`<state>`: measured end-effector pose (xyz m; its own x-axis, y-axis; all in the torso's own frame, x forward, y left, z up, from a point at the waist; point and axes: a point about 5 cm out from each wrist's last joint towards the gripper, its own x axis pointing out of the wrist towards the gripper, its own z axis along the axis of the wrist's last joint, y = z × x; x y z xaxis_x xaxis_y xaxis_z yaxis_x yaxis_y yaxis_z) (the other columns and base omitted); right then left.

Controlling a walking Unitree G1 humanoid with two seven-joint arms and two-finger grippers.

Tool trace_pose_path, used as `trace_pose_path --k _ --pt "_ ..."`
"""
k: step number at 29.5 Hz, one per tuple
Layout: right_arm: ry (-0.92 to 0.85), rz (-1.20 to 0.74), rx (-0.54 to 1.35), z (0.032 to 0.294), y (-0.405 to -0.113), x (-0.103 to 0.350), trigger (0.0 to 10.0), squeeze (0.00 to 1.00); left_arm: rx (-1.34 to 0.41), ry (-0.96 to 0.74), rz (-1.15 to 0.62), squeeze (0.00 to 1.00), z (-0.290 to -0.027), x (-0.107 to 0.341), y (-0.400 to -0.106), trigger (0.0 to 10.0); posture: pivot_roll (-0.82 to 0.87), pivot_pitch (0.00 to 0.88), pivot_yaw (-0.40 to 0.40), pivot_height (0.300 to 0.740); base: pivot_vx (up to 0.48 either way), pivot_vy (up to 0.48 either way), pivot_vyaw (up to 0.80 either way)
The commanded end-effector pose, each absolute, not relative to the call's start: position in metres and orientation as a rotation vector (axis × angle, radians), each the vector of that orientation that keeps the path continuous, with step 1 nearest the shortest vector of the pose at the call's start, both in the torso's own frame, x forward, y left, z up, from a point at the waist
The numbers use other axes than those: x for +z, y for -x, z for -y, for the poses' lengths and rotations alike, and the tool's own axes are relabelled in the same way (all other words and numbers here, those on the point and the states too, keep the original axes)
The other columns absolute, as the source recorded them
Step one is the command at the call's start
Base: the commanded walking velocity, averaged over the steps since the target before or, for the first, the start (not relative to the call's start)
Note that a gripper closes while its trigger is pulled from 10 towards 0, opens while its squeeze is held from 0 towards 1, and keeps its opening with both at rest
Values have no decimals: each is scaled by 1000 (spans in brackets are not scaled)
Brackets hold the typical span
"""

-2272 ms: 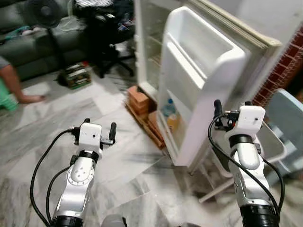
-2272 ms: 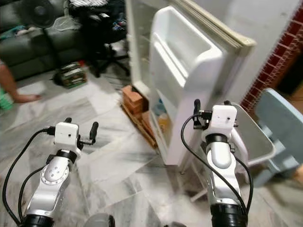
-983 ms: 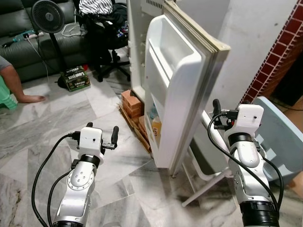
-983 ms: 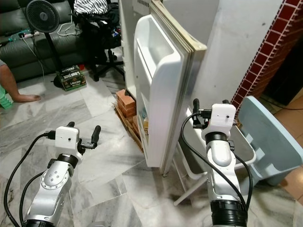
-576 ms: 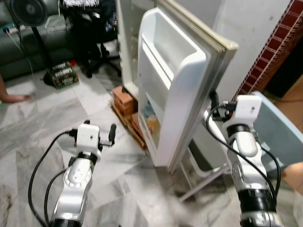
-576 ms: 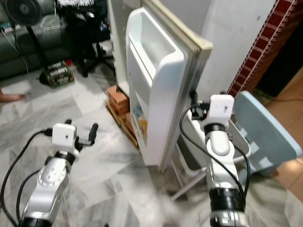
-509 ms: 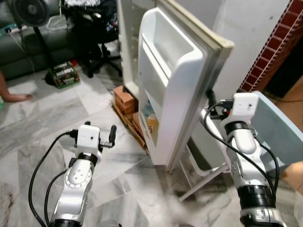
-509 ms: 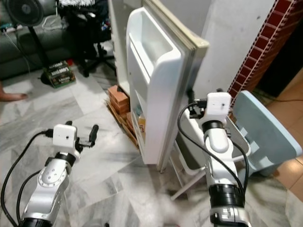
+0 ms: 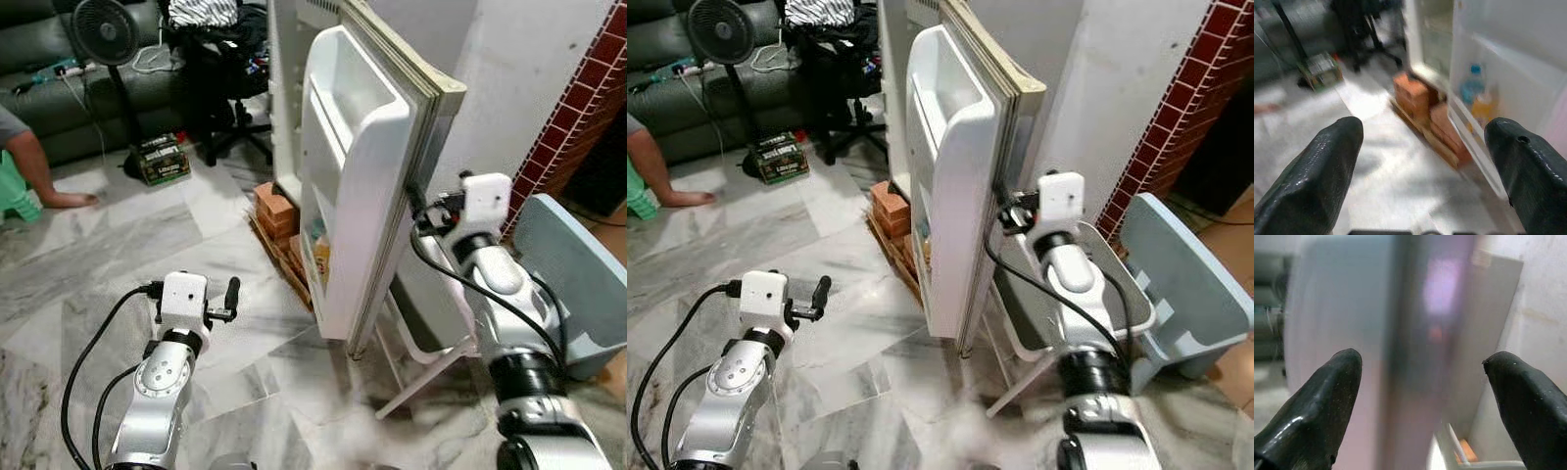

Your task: Restocking fridge

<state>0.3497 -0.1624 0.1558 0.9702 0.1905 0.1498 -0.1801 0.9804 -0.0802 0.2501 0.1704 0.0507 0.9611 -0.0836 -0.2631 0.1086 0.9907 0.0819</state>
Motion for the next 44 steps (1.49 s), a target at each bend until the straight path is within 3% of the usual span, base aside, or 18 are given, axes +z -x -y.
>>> trace_pose_path --k 1,3,10,11,12,13,15,16,17,19,27,32,33,36,39,44 --pt "70 189 253 145 -356 164 10000 0 -93 -77 -326 0 -175 46 -247 10000 73 0 10 740 0 0 0" --pt "62 218 351 119 -364 175 10000 0 -87 13 -394 0 -181 40 -235 10000 96 0 4 740 0 0 0" --pt "29 234 459 90 -374 190 10000 0 -75 -5 -425 0 -184 35 -225 10000 130 0 -14 740 0 0 0" --pt "-13 221 502 81 -375 194 10000 0 -76 -10 -421 0 -183 35 -224 10000 140 0 -20 740 0 0 0" --pt "-110 168 674 66 -367 195 10000 0 -81 -18 -414 0 -181 36 -224 10000 155 0 -33 740 0 0 0" --pt "-110 168 674 66 -367 195 10000 0 -81 -18 -414 0 -181 36 -224 10000 155 0 -33 740 0 0 0" --pt "-416 42 1160 49 -323 207 10000 0 -92 -25 -409 0 -180 38 -224 10000 161 0 -38 740 0 0 0" --pt "-416 42 1160 49 -323 207 10000 0 -92 -25 -409 0 -180 38 -224 10000 161 0 -38 740 0 0 0" --pt "-495 34 1654 63 -256 227 10000 0 -95 -20 -415 0 -181 39 -222 10000 155 0 -42 740 0 0 0" --pt "-515 11 1806 77 -221 230 10000 0 -92 -13 -430 0 -183 37 -220 10000 142 0 -39 740 0 0 0" --pt "-503 -122 1540 104 -221 186 10000 0 -149 -42 -450 0 -179 38 -223 10000 96 0 4 740 0 0 0" --pt "-300 -258 1312 121 -230 151 10000 0 -134 -55 -434 0 -183 41 -228 10000 93 0 9 740 0 0 0" --pt "-203 -303 1148 128 -242 136 10000 0 -121 -56 -427 0 -185 42 -230 10000 93 0 6 740 0 0 0" --pt "-66 -300 889 145 -264 116 10000 0 -91 -64 -413 0 -188 44 -232 10000 94 0 2 740 0 0 0" --pt "-17 -256 636 160 -283 111 10000 0 -43 -77 -402 0 -193 45 -232 10000 96 0 -2 740 0 0 0" --pt "1 -187 369 169 -301 116 10000 0 14 -96 -397 0 -200 46 -232 10000 97 0 -3 740 0 0 0"
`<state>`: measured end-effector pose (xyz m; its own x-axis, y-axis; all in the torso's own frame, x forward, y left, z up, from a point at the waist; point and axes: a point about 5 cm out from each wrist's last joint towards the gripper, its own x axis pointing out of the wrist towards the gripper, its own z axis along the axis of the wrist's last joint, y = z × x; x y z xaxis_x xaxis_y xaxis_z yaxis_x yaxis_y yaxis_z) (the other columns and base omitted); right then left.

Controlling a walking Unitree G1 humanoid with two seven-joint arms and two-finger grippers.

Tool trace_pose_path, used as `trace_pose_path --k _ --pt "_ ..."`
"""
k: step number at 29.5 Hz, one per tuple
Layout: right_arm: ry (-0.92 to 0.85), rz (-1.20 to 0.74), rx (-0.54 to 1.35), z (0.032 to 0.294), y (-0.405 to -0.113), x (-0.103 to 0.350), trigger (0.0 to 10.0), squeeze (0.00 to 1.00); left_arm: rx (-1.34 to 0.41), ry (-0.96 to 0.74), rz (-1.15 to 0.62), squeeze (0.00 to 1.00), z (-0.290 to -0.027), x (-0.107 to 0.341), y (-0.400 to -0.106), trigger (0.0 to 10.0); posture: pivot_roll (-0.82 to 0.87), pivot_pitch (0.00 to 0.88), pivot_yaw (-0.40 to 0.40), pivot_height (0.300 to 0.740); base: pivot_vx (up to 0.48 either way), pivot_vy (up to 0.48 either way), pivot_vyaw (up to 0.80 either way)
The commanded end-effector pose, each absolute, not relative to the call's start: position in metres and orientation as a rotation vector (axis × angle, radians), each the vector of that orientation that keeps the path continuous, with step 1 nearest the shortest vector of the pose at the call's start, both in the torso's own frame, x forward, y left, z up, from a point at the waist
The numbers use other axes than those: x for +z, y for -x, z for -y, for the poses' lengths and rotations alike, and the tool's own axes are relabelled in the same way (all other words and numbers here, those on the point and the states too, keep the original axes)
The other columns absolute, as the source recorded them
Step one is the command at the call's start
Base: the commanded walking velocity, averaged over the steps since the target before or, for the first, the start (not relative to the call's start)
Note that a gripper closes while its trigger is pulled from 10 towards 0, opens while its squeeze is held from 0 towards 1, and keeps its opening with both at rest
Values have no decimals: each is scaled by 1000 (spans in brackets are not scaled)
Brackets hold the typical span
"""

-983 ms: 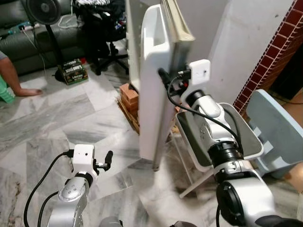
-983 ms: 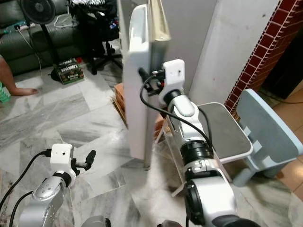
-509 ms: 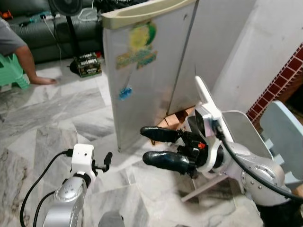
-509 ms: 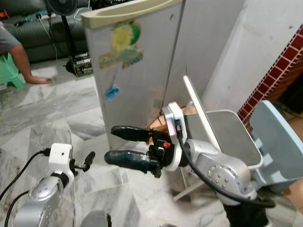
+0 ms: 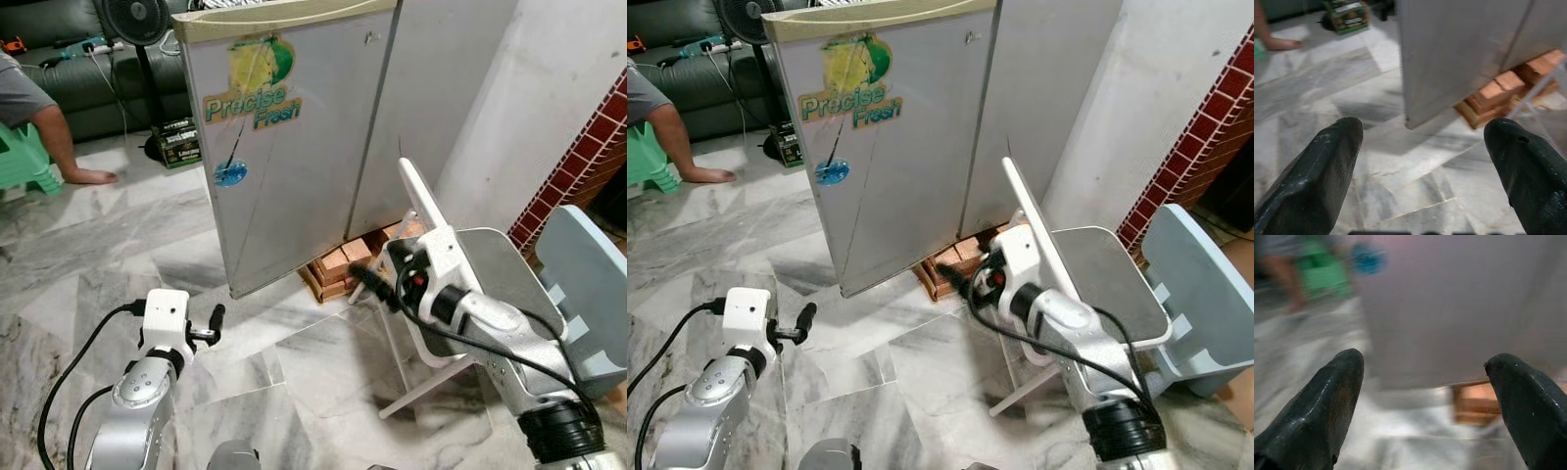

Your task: Restocking fridge

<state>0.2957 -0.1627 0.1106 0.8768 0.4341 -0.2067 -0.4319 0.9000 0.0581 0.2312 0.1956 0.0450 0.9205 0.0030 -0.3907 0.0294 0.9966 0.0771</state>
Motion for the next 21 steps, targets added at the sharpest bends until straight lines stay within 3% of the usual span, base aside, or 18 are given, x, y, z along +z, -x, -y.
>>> trace_pose_path --k 1,8,21 --pt "-2 -160 326 167 -305 119 10000 0 24 -93 -411 0 -201 45 -232 10000 97 0 -3 740 0 0 0" --pt "15 -62 235 145 -320 126 10000 0 76 -85 -435 0 -204 41 -231 10000 93 0 -4 740 0 0 0" --pt "49 21 140 100 -350 148 10000 0 90 -93 -431 0 -201 41 -235 10000 101 0 -14 740 0 0 730"
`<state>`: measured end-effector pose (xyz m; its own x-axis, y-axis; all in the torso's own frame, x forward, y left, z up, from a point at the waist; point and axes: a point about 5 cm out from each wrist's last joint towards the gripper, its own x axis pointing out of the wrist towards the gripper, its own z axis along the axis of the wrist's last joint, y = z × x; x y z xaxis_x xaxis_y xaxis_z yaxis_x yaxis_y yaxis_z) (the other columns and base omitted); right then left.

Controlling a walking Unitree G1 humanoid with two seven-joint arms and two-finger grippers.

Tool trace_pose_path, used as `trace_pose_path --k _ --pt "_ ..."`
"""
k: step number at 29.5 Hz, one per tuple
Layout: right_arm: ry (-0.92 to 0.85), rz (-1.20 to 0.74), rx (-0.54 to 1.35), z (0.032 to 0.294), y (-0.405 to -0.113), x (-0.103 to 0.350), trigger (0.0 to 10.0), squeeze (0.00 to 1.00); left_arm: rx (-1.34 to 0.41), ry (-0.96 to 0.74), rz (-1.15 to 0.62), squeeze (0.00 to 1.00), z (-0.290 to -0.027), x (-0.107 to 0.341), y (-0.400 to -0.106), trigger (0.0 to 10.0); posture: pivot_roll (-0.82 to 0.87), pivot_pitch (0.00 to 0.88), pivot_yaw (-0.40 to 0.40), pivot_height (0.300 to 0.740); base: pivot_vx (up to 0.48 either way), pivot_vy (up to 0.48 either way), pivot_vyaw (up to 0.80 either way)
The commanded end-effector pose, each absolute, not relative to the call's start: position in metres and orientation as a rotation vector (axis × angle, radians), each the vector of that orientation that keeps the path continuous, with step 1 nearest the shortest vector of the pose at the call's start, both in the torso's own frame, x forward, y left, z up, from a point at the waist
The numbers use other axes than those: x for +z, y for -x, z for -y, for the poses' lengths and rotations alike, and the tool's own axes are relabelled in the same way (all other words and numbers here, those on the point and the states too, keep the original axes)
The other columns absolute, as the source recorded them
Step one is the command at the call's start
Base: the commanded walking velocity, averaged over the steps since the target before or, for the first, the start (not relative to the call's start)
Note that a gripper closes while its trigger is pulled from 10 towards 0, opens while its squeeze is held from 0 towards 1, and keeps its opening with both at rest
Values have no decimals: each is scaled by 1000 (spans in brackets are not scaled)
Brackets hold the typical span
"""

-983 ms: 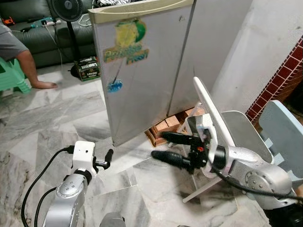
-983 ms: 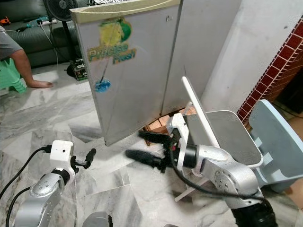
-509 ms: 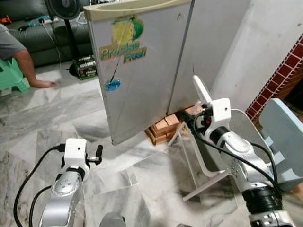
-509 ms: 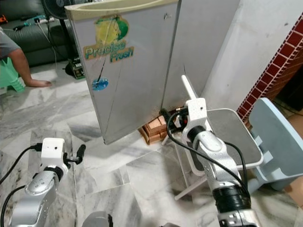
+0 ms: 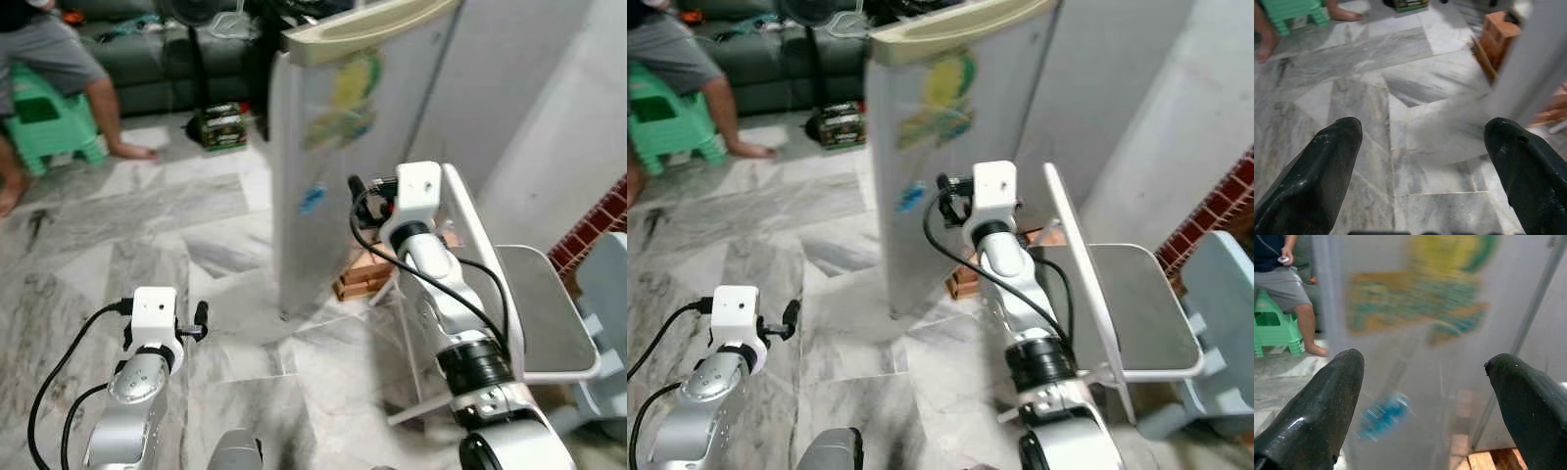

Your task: Restocking fridge

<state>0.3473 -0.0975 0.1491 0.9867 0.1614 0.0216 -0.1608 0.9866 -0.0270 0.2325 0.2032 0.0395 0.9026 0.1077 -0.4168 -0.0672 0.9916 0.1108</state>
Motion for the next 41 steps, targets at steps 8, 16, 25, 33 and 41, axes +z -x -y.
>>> trace_pose_path --k 8,16,25,33,41 --pt "-23 50 275 49 -355 164 10000 0 95 -100 -443 0 -201 39 -237 10000 107 0 -18 740 0 0 0" --pt "-133 66 512 -11 -338 178 10000 0 94 -115 -445 0 -200 38 -241 10000 121 0 -24 740 0 0 0" --pt "-933 78 1494 -34 -255 257 10000 0 72 -116 -438 0 -199 39 -240 10000 139 0 -33 740 0 0 0" --pt "-380 -23 1260 -12 -275 180 10000 0 62 -132 -434 0 -197 37 -240 10000 127 0 -28 740 0 0 0" --pt "-9 -336 997 76 -288 108 10000 0 47 -137 -438 0 -198 38 -238 10000 112 0 -13 740 0 0 0"
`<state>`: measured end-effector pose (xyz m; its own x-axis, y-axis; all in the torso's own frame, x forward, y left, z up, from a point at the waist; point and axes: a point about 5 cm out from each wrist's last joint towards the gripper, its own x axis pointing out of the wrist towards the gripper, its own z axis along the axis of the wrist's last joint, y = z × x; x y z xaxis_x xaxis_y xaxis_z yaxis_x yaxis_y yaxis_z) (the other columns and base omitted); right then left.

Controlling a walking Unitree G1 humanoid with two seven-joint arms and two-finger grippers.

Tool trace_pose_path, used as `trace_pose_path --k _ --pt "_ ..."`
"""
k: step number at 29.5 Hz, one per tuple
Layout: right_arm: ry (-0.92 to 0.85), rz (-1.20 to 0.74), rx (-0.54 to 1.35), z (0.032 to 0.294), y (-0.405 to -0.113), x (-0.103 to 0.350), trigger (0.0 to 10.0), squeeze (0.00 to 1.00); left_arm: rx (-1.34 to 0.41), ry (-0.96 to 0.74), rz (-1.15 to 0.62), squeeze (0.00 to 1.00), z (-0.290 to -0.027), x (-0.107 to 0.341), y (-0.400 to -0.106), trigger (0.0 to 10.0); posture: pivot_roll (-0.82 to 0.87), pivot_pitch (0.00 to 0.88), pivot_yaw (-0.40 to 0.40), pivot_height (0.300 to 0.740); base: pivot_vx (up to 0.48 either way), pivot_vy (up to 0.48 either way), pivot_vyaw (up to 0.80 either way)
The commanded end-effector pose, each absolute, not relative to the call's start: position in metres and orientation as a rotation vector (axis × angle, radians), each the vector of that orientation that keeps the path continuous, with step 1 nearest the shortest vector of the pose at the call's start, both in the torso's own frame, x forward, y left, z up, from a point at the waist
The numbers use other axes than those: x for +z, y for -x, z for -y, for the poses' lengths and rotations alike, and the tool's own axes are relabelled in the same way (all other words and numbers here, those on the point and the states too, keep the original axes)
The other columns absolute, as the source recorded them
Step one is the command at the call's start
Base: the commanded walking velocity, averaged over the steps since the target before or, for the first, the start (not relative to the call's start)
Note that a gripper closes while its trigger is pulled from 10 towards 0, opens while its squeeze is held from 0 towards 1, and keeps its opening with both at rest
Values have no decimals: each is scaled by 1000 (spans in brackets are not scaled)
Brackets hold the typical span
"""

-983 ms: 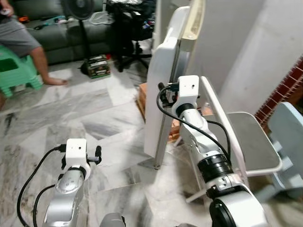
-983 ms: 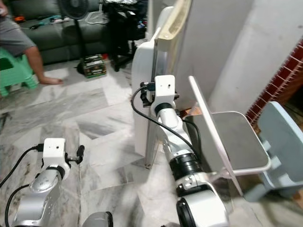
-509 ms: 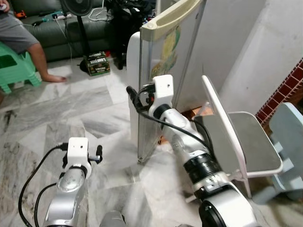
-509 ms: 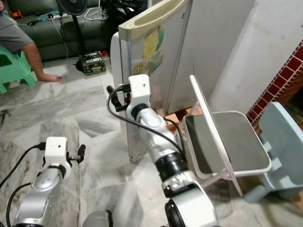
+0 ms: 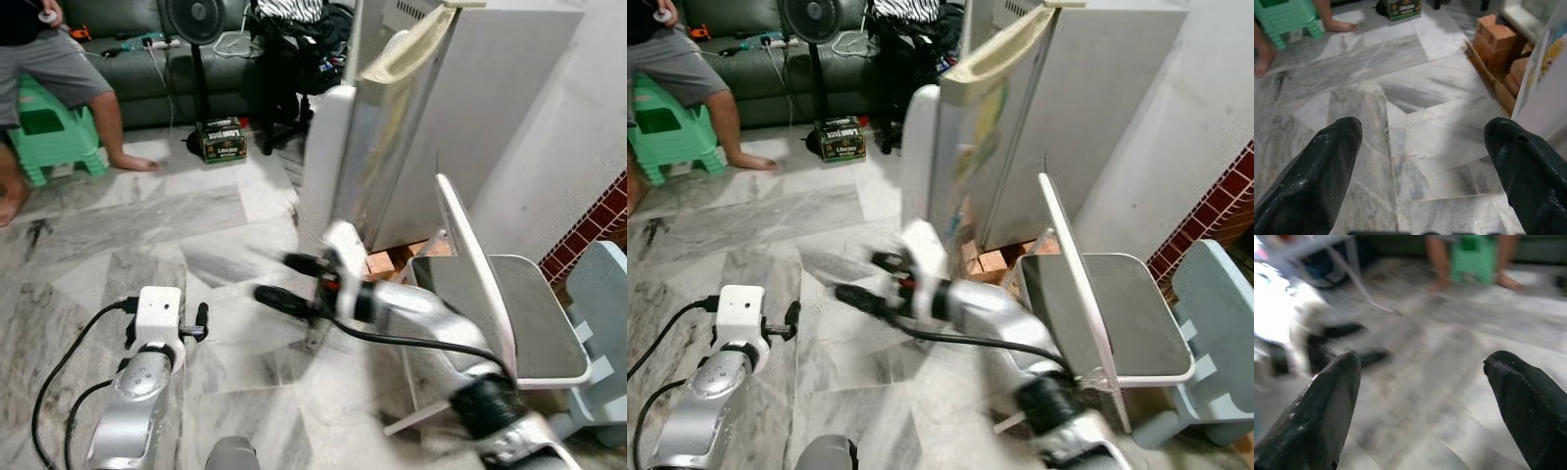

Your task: Restocking fridge

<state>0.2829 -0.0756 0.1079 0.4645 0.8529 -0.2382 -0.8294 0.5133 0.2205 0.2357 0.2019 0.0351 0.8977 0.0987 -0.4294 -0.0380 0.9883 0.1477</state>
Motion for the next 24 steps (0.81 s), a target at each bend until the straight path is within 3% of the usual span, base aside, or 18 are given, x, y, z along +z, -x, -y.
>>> trace_pose_path --k 1,6,11,24 --pt "-9 -336 997 76 -288 108 10000 0 47 -137 -438 0 -198 38 -238 10000 112 0 -13 740 0 0 0" --pt "218 -310 569 111 -319 91 10000 0 39 -142 -435 0 -196 38 -239 10000 109 0 -9 740 0 0 0" --pt "193 -226 292 128 -332 101 10000 0 38 -147 -439 0 -197 38 -237 10000 112 0 -5 740 0 0 0" --pt "229 -171 132 141 -341 104 10000 0 36 -150 -445 0 -195 37 -235 10000 111 0 -11 740 0 0 0"
